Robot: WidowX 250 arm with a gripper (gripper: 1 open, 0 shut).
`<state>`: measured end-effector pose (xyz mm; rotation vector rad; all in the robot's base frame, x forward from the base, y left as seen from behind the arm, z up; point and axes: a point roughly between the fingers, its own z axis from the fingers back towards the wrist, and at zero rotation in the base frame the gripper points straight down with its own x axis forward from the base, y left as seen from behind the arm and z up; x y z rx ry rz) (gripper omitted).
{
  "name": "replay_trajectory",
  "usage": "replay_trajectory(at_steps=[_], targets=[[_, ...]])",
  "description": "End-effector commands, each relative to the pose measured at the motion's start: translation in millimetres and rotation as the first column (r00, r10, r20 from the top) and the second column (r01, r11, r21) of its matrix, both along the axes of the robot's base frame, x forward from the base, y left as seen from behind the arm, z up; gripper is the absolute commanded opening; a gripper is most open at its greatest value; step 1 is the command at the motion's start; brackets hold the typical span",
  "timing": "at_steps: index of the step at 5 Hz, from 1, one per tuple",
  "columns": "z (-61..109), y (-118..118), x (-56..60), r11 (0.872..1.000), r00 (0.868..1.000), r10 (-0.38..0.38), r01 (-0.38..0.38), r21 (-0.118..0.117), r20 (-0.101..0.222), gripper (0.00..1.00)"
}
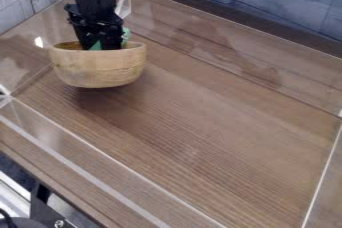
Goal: Put green stick into wooden bowl
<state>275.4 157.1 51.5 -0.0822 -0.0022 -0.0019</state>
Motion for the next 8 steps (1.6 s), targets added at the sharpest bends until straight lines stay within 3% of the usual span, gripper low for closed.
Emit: replay_trajectory(at_steps=[1,3,4,5,6,8], targets=[[11.8,6,-2.1,1.000,0.999,-0.010,0.009,0.015,0.033,0.00],[7.4,5,-10.0,0.999,0.999,-0.040,0.040,0.006,0.029,0.00],[5.9,16,-15.4,0.999,0.999,-0.033,0.033,0.002,0.026,0.00],[3.6,10,-14.1,0.997,0.998,-0.067,0.067,-0.022,0.017,1.00],[6.4,2,-6.6,0.994,0.994,-0.104,0.106,-0.039,0.035,1.00],[42.5,4,9.9,0.997,0.997,-0.007,0.013,-0.074,0.074,1.00]])
